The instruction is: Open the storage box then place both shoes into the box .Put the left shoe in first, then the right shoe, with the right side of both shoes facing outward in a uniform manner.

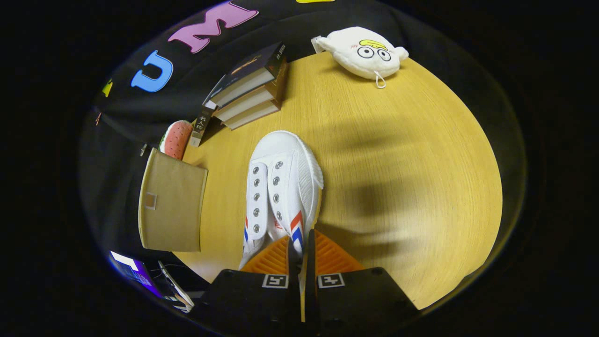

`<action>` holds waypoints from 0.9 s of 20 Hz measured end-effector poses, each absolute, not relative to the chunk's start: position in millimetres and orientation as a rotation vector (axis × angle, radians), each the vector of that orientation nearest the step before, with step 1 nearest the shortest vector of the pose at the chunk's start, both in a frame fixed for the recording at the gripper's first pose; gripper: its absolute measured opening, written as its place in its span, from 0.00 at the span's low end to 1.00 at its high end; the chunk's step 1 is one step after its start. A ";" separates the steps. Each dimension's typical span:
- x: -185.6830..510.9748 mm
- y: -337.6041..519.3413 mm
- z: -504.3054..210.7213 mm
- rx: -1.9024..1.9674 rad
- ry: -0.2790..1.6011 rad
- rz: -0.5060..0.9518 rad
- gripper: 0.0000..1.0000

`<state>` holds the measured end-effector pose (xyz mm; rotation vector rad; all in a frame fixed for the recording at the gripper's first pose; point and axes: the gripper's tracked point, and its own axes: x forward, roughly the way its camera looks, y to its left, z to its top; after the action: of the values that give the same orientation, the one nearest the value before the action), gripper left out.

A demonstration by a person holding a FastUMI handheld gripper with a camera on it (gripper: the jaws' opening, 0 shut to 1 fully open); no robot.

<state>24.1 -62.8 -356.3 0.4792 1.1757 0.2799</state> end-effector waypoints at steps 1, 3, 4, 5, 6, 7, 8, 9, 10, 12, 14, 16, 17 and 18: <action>22.5 -60.4 -345.5 0.503 1.169 0.275 0.08; 18.8 -53.7 -323.1 0.542 1.163 0.269 0.08; 17.5 -49.8 -311.4 0.544 1.155 0.268 0.08; 16.0 -45.1 -298.6 0.538 1.145 0.269 0.08; 15.6 -39.5 -285.5 0.534 1.131 0.268 0.08; 13.9 -32.0 -270.7 0.535 1.124 0.268 0.08; 13.2 -23.2 -257.4 0.536 1.117 0.266 0.08; 13.8 -13.2 -243.2 0.534 1.104 0.266 0.08; 14.8 -1.6 -229.0 0.531 1.088 0.267 0.08; 15.7 24.7 -200.7 0.525 1.054 0.274 0.08; 16.4 56.7 -175.3 0.534 1.020 0.277 0.08; 14.9 96.8 -155.5 0.578 1.008 0.290 0.08; 11.4 114.2 -149.5 0.609 1.008 0.303 0.08; 11.8 135.1 -141.9 0.635 1.005 0.314 0.08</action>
<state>11.8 135.1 -141.9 0.6351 1.0046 0.3139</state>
